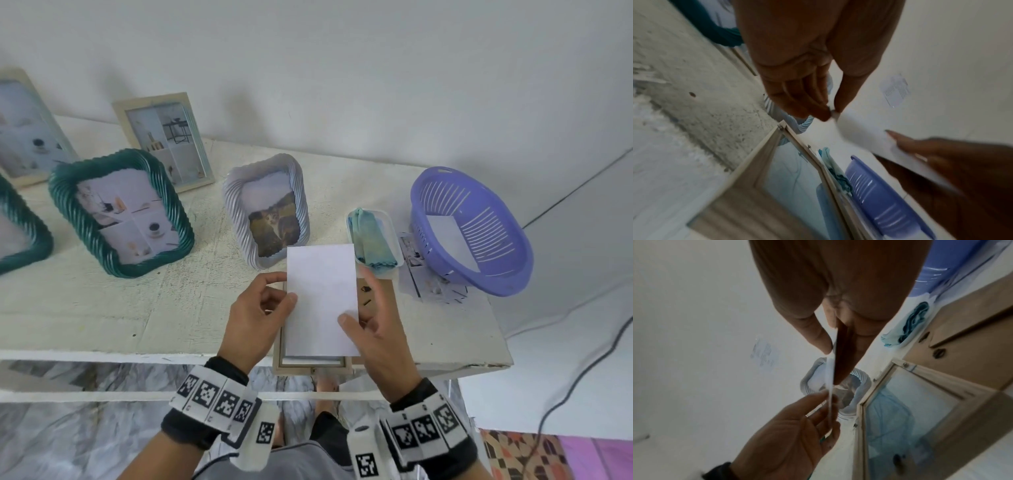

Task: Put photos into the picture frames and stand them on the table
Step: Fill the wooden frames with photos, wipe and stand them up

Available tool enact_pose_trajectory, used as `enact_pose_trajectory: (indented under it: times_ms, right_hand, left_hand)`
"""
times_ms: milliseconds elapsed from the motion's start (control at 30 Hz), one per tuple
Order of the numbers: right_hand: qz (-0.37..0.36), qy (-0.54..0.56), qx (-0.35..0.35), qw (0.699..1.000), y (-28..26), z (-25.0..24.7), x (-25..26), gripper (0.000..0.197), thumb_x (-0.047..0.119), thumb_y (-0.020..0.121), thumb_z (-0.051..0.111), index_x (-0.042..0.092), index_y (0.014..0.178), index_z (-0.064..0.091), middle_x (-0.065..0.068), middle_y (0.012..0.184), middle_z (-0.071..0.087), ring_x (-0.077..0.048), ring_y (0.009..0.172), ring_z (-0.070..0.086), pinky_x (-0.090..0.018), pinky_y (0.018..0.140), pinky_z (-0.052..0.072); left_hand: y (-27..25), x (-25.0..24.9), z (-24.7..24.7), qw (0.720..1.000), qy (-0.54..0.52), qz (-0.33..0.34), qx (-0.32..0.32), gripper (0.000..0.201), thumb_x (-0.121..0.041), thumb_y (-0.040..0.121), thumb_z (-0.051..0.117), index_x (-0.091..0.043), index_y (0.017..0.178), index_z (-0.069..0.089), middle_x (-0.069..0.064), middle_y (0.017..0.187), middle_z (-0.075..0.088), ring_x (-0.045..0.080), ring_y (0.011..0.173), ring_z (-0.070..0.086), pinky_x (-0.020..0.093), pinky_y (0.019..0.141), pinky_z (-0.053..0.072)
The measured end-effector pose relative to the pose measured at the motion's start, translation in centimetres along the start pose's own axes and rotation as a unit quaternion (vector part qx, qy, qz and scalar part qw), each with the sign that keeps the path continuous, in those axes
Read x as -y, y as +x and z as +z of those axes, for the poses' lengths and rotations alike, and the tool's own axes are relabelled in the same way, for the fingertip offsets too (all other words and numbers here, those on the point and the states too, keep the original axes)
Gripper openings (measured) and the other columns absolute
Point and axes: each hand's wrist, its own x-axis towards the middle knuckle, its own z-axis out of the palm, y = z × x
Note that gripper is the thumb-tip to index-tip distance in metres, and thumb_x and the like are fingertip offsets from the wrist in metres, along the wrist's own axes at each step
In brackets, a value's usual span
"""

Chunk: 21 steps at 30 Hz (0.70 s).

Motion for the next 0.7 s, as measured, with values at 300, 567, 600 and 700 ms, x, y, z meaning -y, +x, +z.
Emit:
enact_pose_trajectory:
  times_ms: [300, 567, 600, 700]
  right_hand:
    - [0.006, 0.006, 0.042, 0.999, -0.6, 0.0, 1.4, 0.064, 0.027, 0.09, 0.06, 0.036, 0.146, 0.03, 0.017, 0.116, 0.068, -0.007, 0.112, 0.061, -0.028, 0.091, 0.051]
    - [-0.013, -0.116, 0.067, 0.991, 0.5, -2.8, 1.7, 0.043, 0.022, 0.093, 0.06, 0.031, 0.134, 0.051, 0.013, 0.115, 0.067, -0.001, 0.107, 0.062, -0.025, 0.087, 0.054]
    - [-0.03, -0.159, 0.059, 0.985, 0.9, -3.7, 1.6, 0.041, 0.025, 0.093, 0.06, 0.031, 0.133, 0.052, 0.013, 0.112, 0.067, 0.0, 0.103, 0.062, -0.024, 0.086, 0.054]
    - [-0.084, -0.323, -0.018, 0.943, 2.8, -7.2, 0.9, 0.045, 0.036, 0.091, 0.054, 0.019, 0.133, 0.055, 0.003, 0.118, 0.066, -0.012, 0.106, 0.059, -0.032, 0.092, 0.049]
  left_hand:
    - [-1.1, -2.9, 2.7, 0.985, -0.14, -0.063, 0.073, 0.047, -0.038, 0.106, 0.033, -0.014, 0.106, 0.074, 0.007, 0.105, 0.075, 0.022, 0.103, 0.07, 0.038, 0.089, 0.055]
    - [-0.2, -2.5, 4.6, 0.99, -0.126, -0.003, 0.065, 0.023, -0.01, 0.099, 0.048, 0.004, 0.094, 0.066, 0.015, 0.089, 0.069, 0.023, 0.088, 0.062, 0.041, 0.088, 0.048]
    - [0.0, -2.4, 4.9, 0.991, -0.119, 0.006, 0.058, 0.024, -0.013, 0.098, 0.048, 0.006, 0.092, 0.062, 0.021, 0.088, 0.064, 0.023, 0.084, 0.058, 0.041, 0.085, 0.047]
    - [0.8, -2.2, 5.8, 0.996, -0.082, 0.014, 0.034, 0.03, -0.026, 0.094, 0.048, 0.003, 0.086, 0.053, 0.026, 0.083, 0.053, 0.022, 0.077, 0.05, 0.041, 0.078, 0.043]
